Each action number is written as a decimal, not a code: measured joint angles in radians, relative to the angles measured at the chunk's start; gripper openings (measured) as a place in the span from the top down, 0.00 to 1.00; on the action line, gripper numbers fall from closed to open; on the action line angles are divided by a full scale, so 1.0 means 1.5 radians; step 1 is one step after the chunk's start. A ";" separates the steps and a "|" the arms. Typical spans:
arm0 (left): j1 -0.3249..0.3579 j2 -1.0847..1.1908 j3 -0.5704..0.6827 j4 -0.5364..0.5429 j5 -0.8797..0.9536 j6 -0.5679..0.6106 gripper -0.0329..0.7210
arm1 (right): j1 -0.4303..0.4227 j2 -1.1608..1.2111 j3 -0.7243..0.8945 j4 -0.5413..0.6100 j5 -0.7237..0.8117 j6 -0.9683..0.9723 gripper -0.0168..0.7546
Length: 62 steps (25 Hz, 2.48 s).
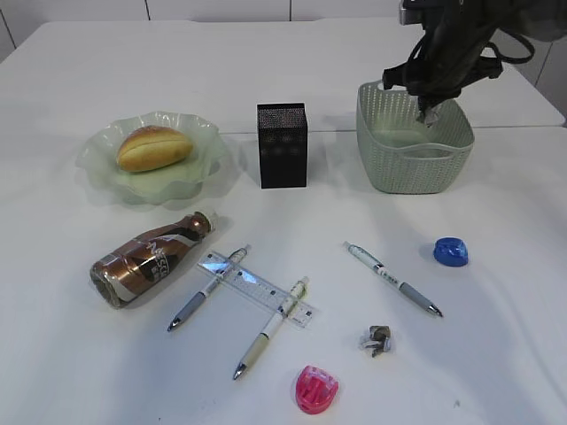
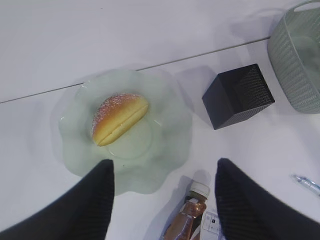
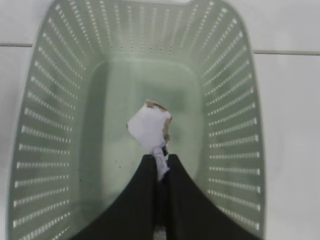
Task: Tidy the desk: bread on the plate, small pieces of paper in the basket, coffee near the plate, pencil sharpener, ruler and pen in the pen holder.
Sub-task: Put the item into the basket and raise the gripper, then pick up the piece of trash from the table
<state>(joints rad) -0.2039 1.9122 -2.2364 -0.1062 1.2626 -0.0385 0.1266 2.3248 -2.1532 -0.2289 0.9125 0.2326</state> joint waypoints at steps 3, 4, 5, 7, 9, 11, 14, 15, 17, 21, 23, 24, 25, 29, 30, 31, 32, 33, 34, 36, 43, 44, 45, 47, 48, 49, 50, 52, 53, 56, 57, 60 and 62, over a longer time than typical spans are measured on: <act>0.000 0.000 0.000 0.000 0.000 0.000 0.37 | 0.000 0.008 -0.004 0.006 -0.004 0.000 0.87; 0.000 0.000 0.000 0.001 0.000 0.000 0.37 | 0.000 0.008 -0.006 0.015 -0.011 0.000 0.80; 0.000 0.000 0.000 0.001 0.000 0.000 0.37 | 0.000 0.008 -0.006 0.018 -0.012 0.000 0.76; 0.000 0.000 0.000 0.004 0.000 0.000 0.37 | 0.000 0.008 -0.006 0.026 -0.017 0.000 0.67; 0.000 0.000 0.000 0.004 0.000 0.000 0.37 | 0.000 0.008 -0.009 0.042 -0.025 0.000 0.39; 0.000 0.000 0.000 0.004 0.000 0.000 0.37 | 0.000 0.008 -0.009 0.045 -0.025 0.000 0.29; 0.000 0.000 0.000 0.004 0.000 0.000 0.37 | 0.000 0.008 -0.009 0.047 -0.008 -0.001 0.24; 0.000 0.000 0.000 0.004 0.000 0.000 0.37 | 0.000 0.008 -0.009 0.047 0.001 -0.001 0.24; 0.000 0.000 0.000 0.004 0.000 0.000 0.37 | 0.000 0.008 -0.009 0.048 0.009 -0.001 0.25; 0.000 -0.004 0.000 0.004 0.000 0.000 0.37 | -0.001 -0.018 -0.015 0.050 0.039 -0.001 0.27; 0.000 -0.014 0.000 0.004 0.000 0.000 0.37 | -0.001 -0.026 -0.018 0.051 0.043 -0.001 0.27; 0.000 -0.021 0.000 0.004 0.000 0.000 0.37 | -0.001 -0.045 -0.021 0.056 0.056 -0.001 0.28; 0.000 -0.028 0.000 0.004 0.000 0.000 0.37 | -0.001 -0.045 -0.021 0.056 0.056 -0.001 0.28; 0.000 -0.050 0.000 0.004 0.000 0.000 0.37 | -0.001 -0.096 -0.024 0.084 0.144 -0.017 0.28; 0.000 -0.054 0.000 0.004 0.000 0.000 0.37 | -0.001 -0.102 -0.024 0.091 0.164 -0.024 0.28; 0.000 -0.058 0.000 0.004 0.000 0.000 0.37 | -0.001 -0.114 -0.024 0.098 0.197 -0.032 0.28; 0.000 -0.063 0.000 0.004 0.000 0.000 0.37 | -0.001 -0.114 -0.024 0.098 0.197 -0.032 0.28; 0.000 -0.066 0.000 0.004 0.000 0.000 0.37 | -0.001 -0.131 -0.024 0.103 0.213 -0.037 0.28; 0.000 -0.071 0.000 0.004 0.000 0.000 0.37 | -0.001 -0.145 -0.024 0.110 0.218 -0.038 0.28; 0.000 -0.085 0.000 0.004 0.000 0.000 0.37 | -0.001 -0.168 -0.024 0.123 0.222 -0.043 0.28; 0.000 -0.137 0.006 0.003 0.001 0.000 0.37 | -0.001 -0.285 0.044 0.224 0.226 -0.085 0.29; 0.000 -0.146 0.018 0.003 0.001 0.000 0.37 | -0.001 -0.312 0.074 0.233 0.226 -0.089 0.29; 0.000 -0.157 0.036 0.003 0.001 0.000 0.37 | -0.001 -0.315 0.095 0.237 0.226 -0.090 0.29; 0.000 -0.180 0.078 0.004 0.001 0.000 0.37 | -0.001 -0.363 0.140 0.244 0.226 -0.090 0.29; 0.000 -0.192 0.104 0.004 0.001 0.000 0.37 | 0.000 -0.385 0.167 0.247 0.226 -0.090 0.29; 0.000 -0.204 0.128 0.004 0.001 0.000 0.37 | 0.004 -0.407 0.198 0.247 0.226 -0.092 0.29; 0.000 -0.216 0.147 0.007 0.001 0.000 0.37 | 0.004 -0.407 0.198 0.247 0.226 -0.092 0.29; 0.000 -0.236 0.187 0.008 0.001 0.000 0.37 | 0.016 -0.431 0.240 0.247 0.226 -0.092 0.29; 0.000 -0.248 0.202 0.012 0.001 0.000 0.37 | 0.035 -0.455 0.277 0.247 0.226 -0.092 0.29; 0.000 -0.280 0.252 0.026 0.001 0.000 0.37 | 0.079 -0.475 0.333 0.247 0.226 -0.092 0.29; 0.000 -0.291 0.266 0.029 0.001 0.000 0.38 | 0.110 -0.479 0.366 0.248 0.226 -0.090 0.29; 0.000 -0.325 0.314 0.034 0.001 0.000 0.38 | 0.162 -0.478 0.422 0.248 0.226 -0.081 0.29; 0.000 -0.345 0.344 0.034 0.001 0.000 0.38 | 0.179 -0.478 0.440 0.248 0.225 -0.077 0.29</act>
<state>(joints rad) -0.2039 1.3951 -1.7206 -0.0547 1.2647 -0.0385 0.3956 1.6081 -1.4930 0.1435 1.2497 0.1174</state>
